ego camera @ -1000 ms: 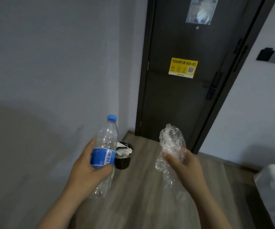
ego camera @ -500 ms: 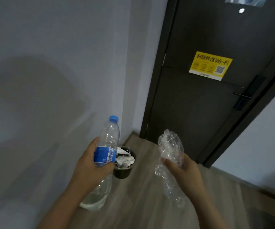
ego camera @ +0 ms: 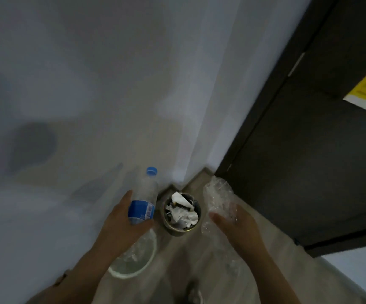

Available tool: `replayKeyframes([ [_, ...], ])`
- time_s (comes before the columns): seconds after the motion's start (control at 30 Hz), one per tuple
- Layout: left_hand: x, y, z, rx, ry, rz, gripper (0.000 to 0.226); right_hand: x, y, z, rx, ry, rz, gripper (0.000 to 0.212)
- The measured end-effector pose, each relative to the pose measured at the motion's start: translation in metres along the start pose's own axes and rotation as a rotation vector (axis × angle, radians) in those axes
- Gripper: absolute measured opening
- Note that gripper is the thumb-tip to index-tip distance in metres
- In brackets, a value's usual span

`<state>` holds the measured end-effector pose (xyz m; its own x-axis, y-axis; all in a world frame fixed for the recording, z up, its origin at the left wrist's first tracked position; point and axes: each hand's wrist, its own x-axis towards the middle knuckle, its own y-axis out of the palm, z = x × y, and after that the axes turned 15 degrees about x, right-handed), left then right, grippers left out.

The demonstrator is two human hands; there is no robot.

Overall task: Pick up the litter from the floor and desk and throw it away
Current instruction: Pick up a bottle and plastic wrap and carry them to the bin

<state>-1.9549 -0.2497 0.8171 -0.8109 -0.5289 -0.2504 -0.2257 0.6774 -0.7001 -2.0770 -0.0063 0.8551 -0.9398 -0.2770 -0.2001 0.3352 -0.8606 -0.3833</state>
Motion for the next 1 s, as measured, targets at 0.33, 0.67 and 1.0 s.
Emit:
replayKeyframes([
  [0.33, 0.073, 0.083, 0.011, 0.100, -0.452, -0.022, 0.079, 0.195, 0.027, -0.043, -0.131, 0.066, 0.474, 0.034],
  [0.67, 0.107, 0.178, 0.077, 0.097, -0.815, 0.099, 0.060, 0.289, 0.077, -0.130, -0.333, 0.149, 0.685, 0.025],
  [1.0, 0.152, 0.282, 0.196, 0.192, -0.888, 0.235, 0.057, 0.342, 0.149, -0.262, -0.511, 0.204, 0.744, 0.029],
])
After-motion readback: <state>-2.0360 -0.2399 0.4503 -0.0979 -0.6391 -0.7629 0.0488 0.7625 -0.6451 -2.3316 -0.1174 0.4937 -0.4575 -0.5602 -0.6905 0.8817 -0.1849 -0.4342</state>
